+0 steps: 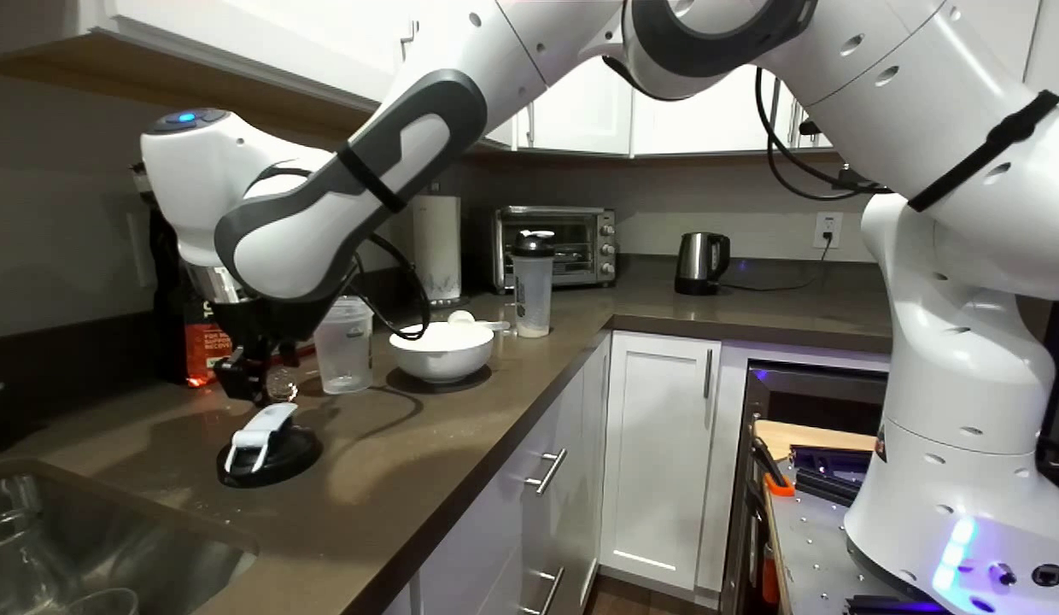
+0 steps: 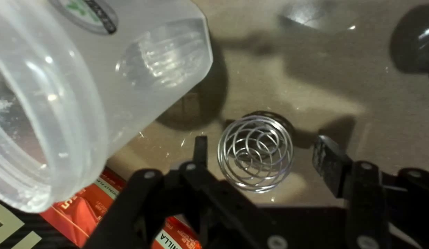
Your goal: Put the ball in the shaker
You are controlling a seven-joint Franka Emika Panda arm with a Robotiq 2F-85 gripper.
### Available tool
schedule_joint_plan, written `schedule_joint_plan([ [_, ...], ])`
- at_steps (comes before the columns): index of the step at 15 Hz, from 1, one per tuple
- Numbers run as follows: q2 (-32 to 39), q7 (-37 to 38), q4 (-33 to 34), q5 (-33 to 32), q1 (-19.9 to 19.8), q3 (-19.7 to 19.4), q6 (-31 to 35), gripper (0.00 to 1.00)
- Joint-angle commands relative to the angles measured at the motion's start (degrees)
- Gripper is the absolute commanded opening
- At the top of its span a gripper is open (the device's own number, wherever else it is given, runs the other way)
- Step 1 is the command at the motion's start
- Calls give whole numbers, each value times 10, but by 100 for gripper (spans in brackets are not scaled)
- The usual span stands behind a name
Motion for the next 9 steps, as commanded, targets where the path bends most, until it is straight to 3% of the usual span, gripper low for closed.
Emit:
schedule_joint_plan([
  [1,12,0,18,10,-9,8,5,79],
  [7,19,-1,28,13,-9,10,7,77],
  [9,21,-1,30,13,-9,10,8,66],
])
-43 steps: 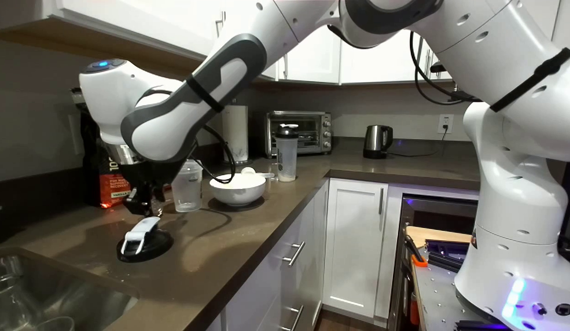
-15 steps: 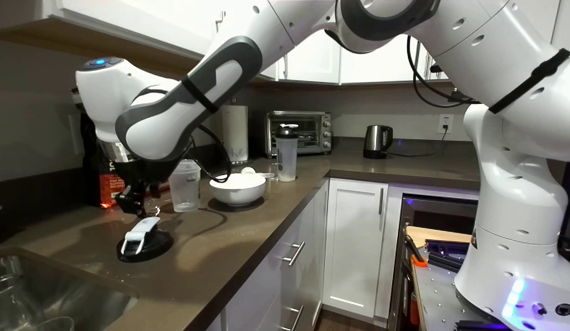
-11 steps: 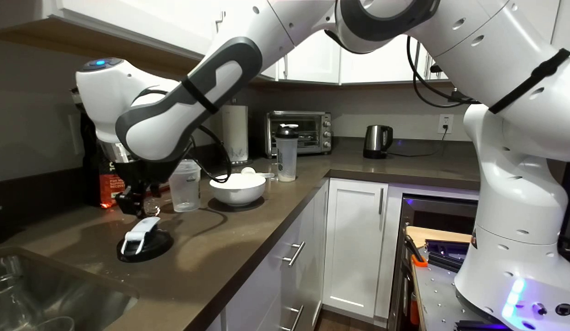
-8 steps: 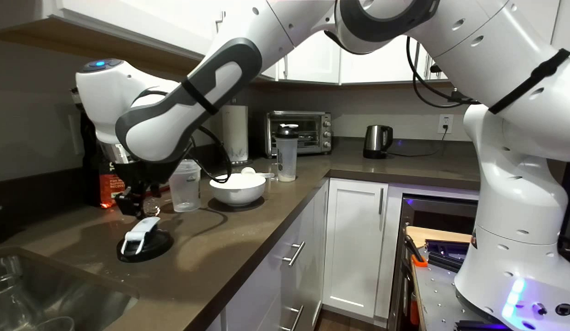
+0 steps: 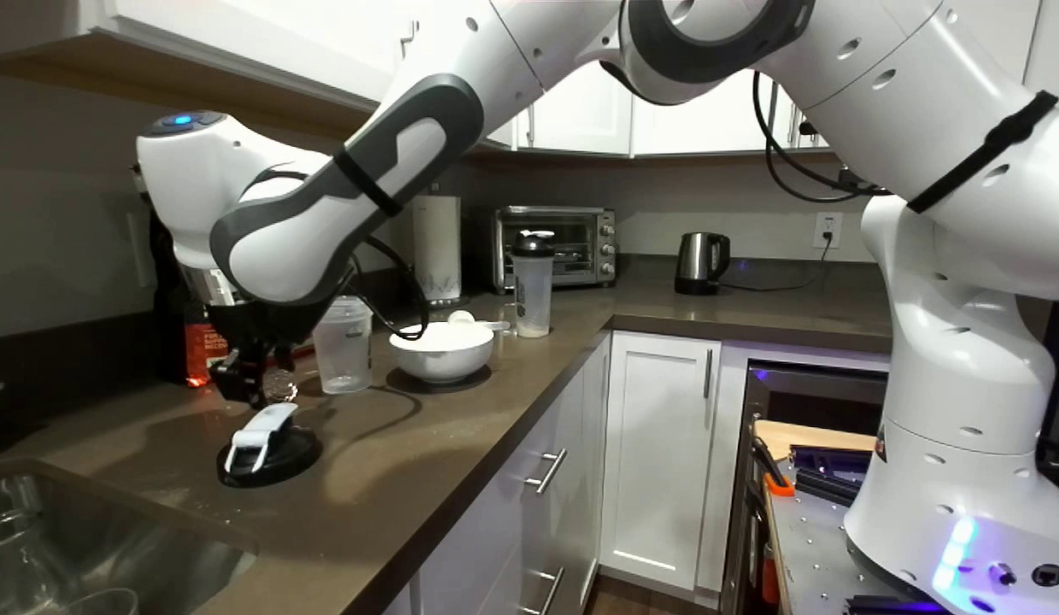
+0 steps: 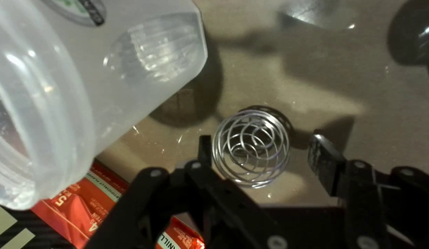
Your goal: Put the ball in the shaker
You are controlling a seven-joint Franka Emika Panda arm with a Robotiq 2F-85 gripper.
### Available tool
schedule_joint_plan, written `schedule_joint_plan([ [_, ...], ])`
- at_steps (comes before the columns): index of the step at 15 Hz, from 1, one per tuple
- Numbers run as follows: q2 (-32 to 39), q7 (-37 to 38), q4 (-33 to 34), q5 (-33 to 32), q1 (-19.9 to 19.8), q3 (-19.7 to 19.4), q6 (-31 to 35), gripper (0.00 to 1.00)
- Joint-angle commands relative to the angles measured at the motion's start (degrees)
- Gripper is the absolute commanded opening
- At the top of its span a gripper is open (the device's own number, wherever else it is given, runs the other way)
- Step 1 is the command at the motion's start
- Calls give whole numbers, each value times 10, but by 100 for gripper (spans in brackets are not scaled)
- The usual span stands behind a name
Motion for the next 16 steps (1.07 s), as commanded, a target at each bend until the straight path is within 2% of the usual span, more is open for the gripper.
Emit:
schedule_joint_plan([
  [1,13,-2,20,12,-9,9,6,63],
  [2,14,-2,22,12,-9,9,6,51],
  [4,15,-2,23,13,-9,9,6,46],
  [7,15,-3,27,13,-10,9,7,46],
  [8,15,-3,27,13,-9,9,7,41],
  [9,13,-2,25,12,-9,8,7,45],
  [16,-4,1,5,7,-7,5,9,48],
])
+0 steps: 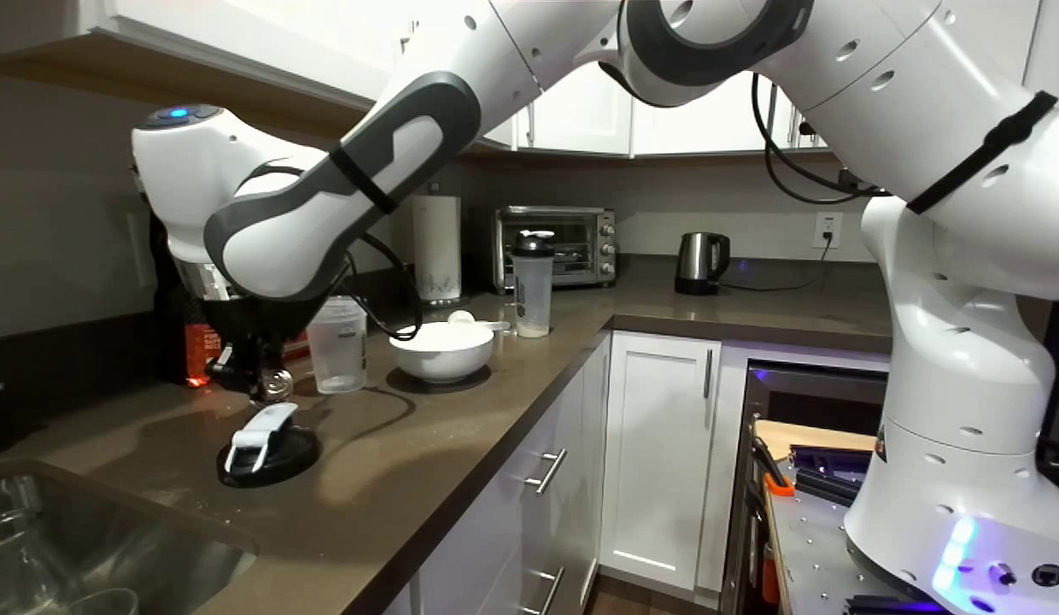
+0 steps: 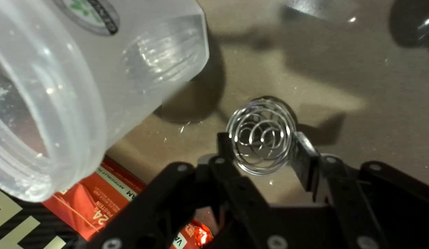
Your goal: Put the ball in the shaker
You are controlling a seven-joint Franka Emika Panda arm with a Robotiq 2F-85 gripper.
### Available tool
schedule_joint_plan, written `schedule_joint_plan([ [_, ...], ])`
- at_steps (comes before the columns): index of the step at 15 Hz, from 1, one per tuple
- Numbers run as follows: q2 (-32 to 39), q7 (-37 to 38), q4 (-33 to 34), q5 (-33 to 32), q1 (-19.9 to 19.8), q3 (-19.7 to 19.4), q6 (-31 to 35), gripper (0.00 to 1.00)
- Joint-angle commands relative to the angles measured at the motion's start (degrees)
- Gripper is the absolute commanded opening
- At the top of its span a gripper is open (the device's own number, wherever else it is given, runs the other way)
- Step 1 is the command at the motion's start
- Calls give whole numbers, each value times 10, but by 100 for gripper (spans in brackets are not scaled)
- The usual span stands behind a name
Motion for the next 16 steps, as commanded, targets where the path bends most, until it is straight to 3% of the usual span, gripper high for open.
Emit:
schedule_joint_plan([
  [1,-10,2,-12,6,-6,4,8,48],
  [16,-61,13,-63,0,-3,1,15,43],
])
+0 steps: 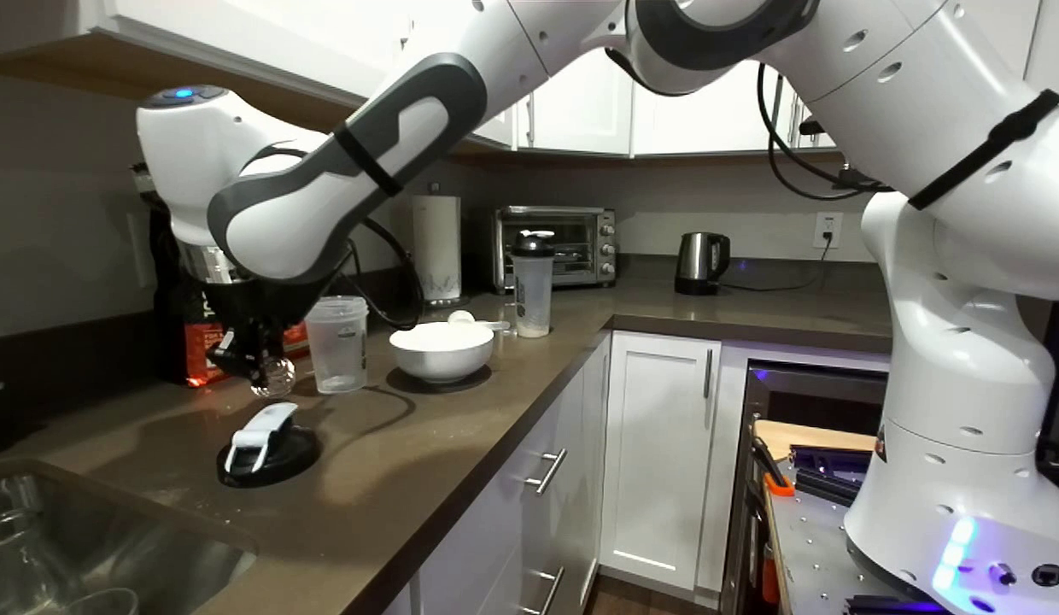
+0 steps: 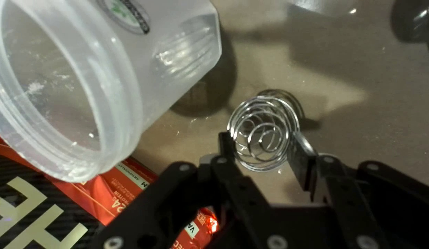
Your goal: Put the ball in the shaker
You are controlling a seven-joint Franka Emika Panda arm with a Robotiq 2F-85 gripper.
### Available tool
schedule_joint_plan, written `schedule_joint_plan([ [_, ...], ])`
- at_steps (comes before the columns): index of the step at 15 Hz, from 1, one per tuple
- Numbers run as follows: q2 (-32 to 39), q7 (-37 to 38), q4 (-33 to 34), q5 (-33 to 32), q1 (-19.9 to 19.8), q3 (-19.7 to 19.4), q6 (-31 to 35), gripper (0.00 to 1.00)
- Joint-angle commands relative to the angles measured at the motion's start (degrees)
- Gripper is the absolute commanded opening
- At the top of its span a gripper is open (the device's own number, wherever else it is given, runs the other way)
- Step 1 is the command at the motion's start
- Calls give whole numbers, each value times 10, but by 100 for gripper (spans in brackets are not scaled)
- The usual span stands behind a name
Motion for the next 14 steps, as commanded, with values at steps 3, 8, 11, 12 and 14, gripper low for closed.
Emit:
schedule_joint_plan([
  [3,-58,21,-74,-3,-3,4,20,42],
  [8,-98,28,-123,-3,-5,8,32,40],
  [11,-124,34,-152,-5,-6,9,41,39],
  [12,-134,34,-162,-5,-7,10,44,38],
  [14,-150,36,-178,-5,-9,12,48,38],
])
